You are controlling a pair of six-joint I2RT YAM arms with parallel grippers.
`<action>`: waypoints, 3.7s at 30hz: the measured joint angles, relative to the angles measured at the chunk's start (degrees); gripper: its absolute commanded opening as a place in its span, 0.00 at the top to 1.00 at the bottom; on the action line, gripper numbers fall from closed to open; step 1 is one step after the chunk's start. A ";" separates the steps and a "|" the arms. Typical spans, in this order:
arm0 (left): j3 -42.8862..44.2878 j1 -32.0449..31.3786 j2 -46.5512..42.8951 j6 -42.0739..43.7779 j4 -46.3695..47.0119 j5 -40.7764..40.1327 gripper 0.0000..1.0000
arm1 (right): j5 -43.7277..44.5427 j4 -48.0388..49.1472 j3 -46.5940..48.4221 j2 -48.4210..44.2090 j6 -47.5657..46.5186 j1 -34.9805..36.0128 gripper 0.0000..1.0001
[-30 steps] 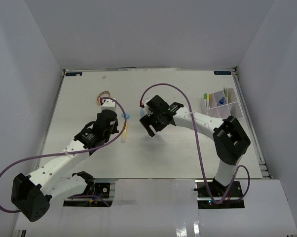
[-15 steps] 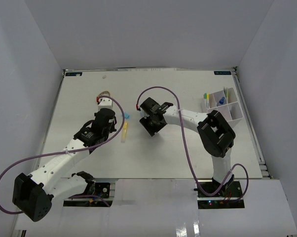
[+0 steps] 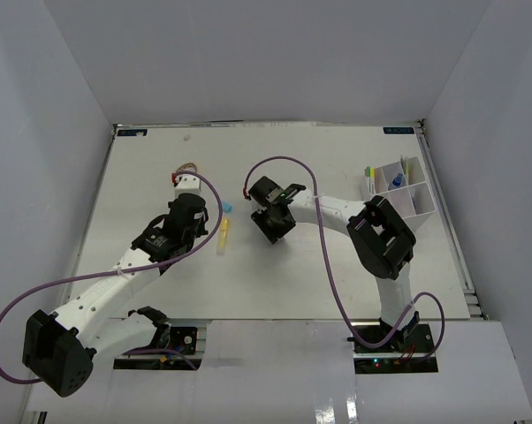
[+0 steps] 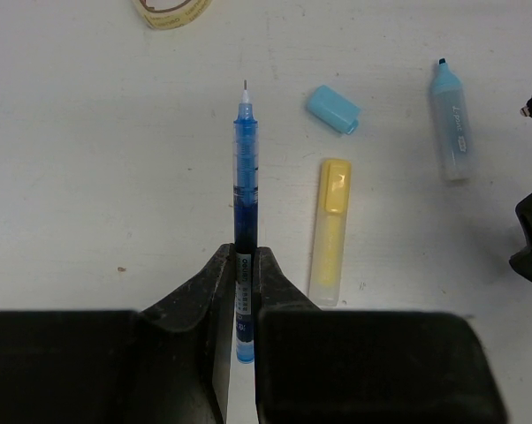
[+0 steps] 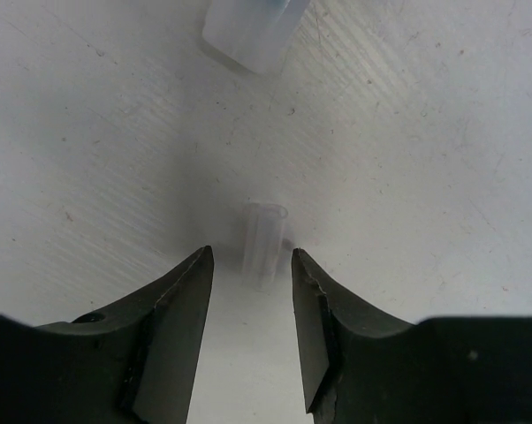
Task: Sort the stationery into containers
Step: Close the pen cap on the pen.
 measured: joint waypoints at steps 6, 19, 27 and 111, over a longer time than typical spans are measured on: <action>0.00 0.11 0.00 0.00 0.00 0.17 1.00 | 0.81 -0.26 0.48 0.17 0.20 0.04 0.56; 0.00 0.11 0.02 0.00 0.00 0.74 1.00 | 2.12 -0.46 2.45 2.21 0.39 0.72 0.57; -0.02 0.11 0.02 0.00 0.00 1.20 1.00 | 2.49 -0.44 2.91 2.60 0.57 0.76 0.70; -6.27 0.22 -7.37 7.72 39.69 48.35 1.00 | -19.58 55.63 -16.94 -38.32 20.96 -4.98 0.92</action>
